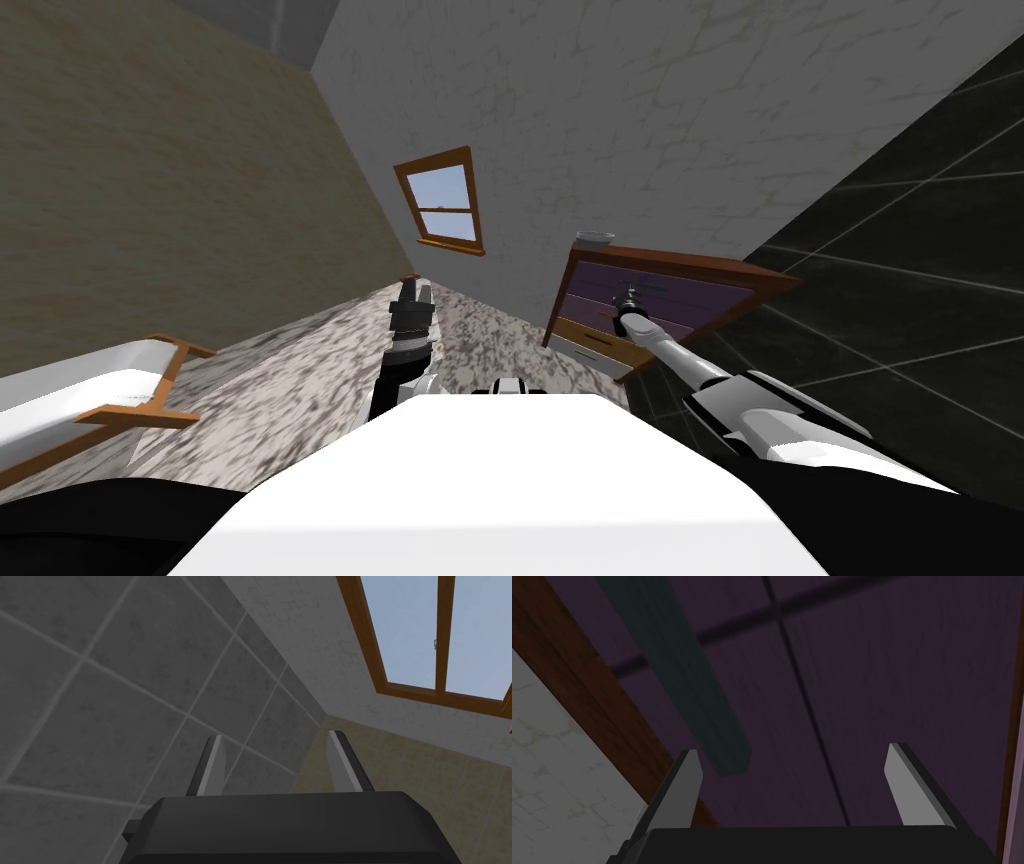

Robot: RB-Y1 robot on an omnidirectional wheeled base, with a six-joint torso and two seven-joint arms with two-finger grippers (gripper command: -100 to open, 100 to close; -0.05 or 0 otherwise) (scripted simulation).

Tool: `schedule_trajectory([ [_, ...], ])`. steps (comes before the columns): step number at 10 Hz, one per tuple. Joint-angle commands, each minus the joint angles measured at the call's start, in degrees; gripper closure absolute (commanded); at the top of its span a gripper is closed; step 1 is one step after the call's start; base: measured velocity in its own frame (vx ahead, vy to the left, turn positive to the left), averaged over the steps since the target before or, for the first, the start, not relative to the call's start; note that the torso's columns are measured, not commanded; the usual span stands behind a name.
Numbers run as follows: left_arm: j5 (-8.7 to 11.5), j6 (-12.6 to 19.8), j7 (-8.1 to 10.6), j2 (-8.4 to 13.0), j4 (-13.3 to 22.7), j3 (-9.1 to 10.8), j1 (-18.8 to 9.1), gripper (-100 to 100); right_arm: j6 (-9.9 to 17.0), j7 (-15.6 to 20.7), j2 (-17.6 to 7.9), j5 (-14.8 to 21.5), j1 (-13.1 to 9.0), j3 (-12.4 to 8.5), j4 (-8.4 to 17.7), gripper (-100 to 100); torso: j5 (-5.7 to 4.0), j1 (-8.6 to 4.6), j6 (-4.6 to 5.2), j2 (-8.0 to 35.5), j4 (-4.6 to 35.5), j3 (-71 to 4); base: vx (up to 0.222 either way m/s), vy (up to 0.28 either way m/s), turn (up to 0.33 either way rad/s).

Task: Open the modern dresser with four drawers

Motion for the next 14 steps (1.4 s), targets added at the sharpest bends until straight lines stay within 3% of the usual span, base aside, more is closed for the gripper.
schedule_trajectory([
  [1, 0.0, 0.0, 0.0, 0.0, 0.0, 0.0, 0.0, 0, 1.48, 0.56, -1.57, 2.4, -1.92, 0.68, 2.83, -100, -0.01, -0.02, -0.01, 0.0, 0.0, 0.0, 0.012, 0.034, 0.08],
  [3, 0.0, 0.0, 0.0, 0.0, 0.0, 0.0, 0.0, 0, 1.56, 1.14, -1.6, 1.7, -1.2, 0.42, 1.81, -100, -0.01, -0.02, 0.0, 0.01, 0.0, 0.01, 0.006, 0.018, 0.022],
  [8, 0.0, 0.01, 0.0, 0.01, 0.01, 0.01, -0.02, 0, 2.7, 3.72, -2.04, -1.28, -2.84, -2.12, 9.12, -100, -0.04, -0.11, 0.03, 0.12, 0.04, 0.08, -0.094, -0.07, 0.291],
  [10, 0.0, 0.01, 0.0, 0.01, 0.01, 0.01, -0.01, 0, 2.6, 3.89, -1.75, -1.05, -3.57, -1.99, 10.05, -100, 0.02, 0.07, 0.01, -0.04, -0.01, -0.02, -0.081, -0.044, 0.173],
  [11, 0.0, 0.0, 0.0, 0.01, 0.0, 0.01, 0.0, 0, 2.56, 3.38, -1.99, -0.89, -2.64, -1.8, 8.23, 100, 0.03, 0.11, 0.05, -0.2, -0.05, -0.12, 0.043, 0.023, -0.306],
  [14, 0.0, 0.0, 0.0, 0.0, -0.01, 0.01, 0.02, 0, 2.0, 2.0, -1.79, 0.67, -1.85, -0.51, 4.64, 100, -0.08, -0.08, -0.02, -0.31, -0.13, -0.2, 0.102, 0.07, -0.295],
])
